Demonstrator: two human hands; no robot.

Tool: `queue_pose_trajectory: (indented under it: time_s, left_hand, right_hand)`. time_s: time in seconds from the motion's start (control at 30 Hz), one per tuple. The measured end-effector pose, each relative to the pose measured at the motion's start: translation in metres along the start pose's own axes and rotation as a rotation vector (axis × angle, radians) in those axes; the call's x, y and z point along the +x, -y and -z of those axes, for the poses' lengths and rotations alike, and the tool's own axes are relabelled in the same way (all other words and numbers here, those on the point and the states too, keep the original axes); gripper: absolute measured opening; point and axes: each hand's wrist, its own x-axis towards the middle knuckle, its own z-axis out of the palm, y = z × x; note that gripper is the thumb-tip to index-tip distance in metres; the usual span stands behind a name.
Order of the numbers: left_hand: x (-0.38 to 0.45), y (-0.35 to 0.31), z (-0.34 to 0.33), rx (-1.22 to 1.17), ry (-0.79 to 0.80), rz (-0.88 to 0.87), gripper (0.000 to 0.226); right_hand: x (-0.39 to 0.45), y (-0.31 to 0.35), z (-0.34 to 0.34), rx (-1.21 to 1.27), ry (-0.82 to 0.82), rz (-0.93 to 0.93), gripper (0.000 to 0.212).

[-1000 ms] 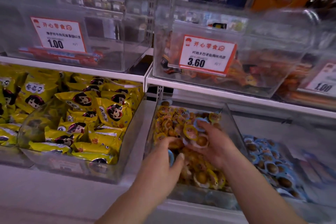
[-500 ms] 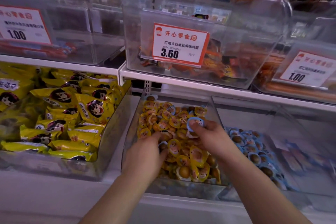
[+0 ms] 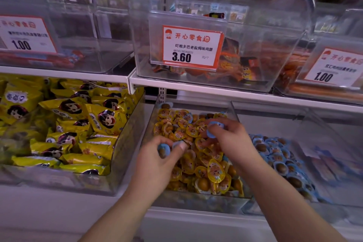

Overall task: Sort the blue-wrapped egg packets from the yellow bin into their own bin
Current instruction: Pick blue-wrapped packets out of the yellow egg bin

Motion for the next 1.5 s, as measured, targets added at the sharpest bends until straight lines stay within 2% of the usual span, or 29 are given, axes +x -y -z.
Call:
queue_pose_trajectory:
  time_s: [0.1,0.13,0.2,0.23,0.3,0.37,0.43,0.53,0.63,0.67,0.8,0.97,1.03,1.1,1.17,1.27,1.33,1.4,1.5]
  left_hand:
    - [-0.004,-0.023,0.017,-0.535,0.028,0.201,0.044]
    - [-0.004,-0.027,0.025,-0.632,0.021,0.229,0.039]
    - [-0.002,-0.029,0.046,-0.729,-0.011,0.28,0.016]
    - [-0.001,-0.028,0.056,-0.742,-0.039,0.328,0.009]
    - [0.001,-0.021,0.07,-0.73,-0.104,0.452,0.011]
    - [0.004,-0.013,0.076,-0.726,-0.15,0.541,0.013]
    - [0.006,-0.008,0.078,-0.722,-0.16,0.56,0.017]
    - [0.007,-0.003,0.079,-0.706,-0.146,0.545,0.023]
    - [0.007,0.0,0.08,-0.682,-0.128,0.533,0.025]
    - [0.007,0.001,0.08,-0.678,-0.122,0.518,0.026]
    - [0.007,0.004,0.084,-0.687,-0.114,0.466,0.027]
    - [0.004,0.003,0.081,-0.665,-0.064,0.462,0.034]
    - [0.003,0.002,0.077,-0.666,-0.052,0.454,0.035]
    - [0.0,0.001,0.073,-0.665,-0.042,0.425,0.036]
    - [-0.003,0.0,0.066,-0.599,-0.034,0.354,0.038]
    - [-0.012,-0.006,0.048,-0.284,-0.064,0.115,0.032]
    - [-0.021,-0.015,0.032,-0.118,-0.102,-0.088,0.027]
    - [-0.03,-0.025,0.014,-0.081,-0.126,-0.239,0.027]
    - [-0.036,-0.034,-0.01,-0.05,-0.182,-0.349,0.027]
  right_hand:
    - [-0.002,0.007,-0.01,0.249,0.038,-0.106,0.021]
    - [-0.003,0.009,-0.014,0.228,0.046,-0.113,0.022]
    - [-0.003,0.008,-0.024,0.026,0.095,-0.04,0.02]
    - [-0.005,0.007,-0.031,-0.097,0.147,0.03,0.017]
    - [-0.008,0.002,-0.047,-0.396,0.295,0.21,0.012]
    - [-0.011,-0.013,-0.062,-0.81,0.45,0.381,0.013]
    - [-0.012,-0.027,-0.073,-1.095,0.467,0.487,0.024]
    - [-0.007,-0.04,-0.083,-1.179,0.391,0.542,0.042]
    - [0.0,-0.044,-0.093,-1.273,0.402,0.512,0.074]
    - [0.002,-0.043,-0.095,-1.281,0.4,0.516,0.072]
    - [0.002,-0.042,-0.099,-1.261,0.453,0.588,0.042]
    - [-0.006,-0.039,-0.083,-1.185,0.27,0.572,0.018]
    - [-0.011,-0.036,-0.069,-1.106,0.222,0.533,0.019]
    - [-0.019,-0.03,-0.051,-0.879,0.137,0.484,0.023]
    - [-0.031,-0.018,-0.036,-0.518,0.019,0.404,0.02]
    - [-0.053,-0.003,-0.026,0.006,-0.098,0.188,0.014]
    - [-0.066,-0.002,-0.028,0.197,-0.071,-0.006,0.013]
    - [-0.077,-0.002,-0.031,0.336,0.007,-0.149,0.016]
    - [-0.083,0.006,-0.032,0.601,0.111,-0.321,0.024]
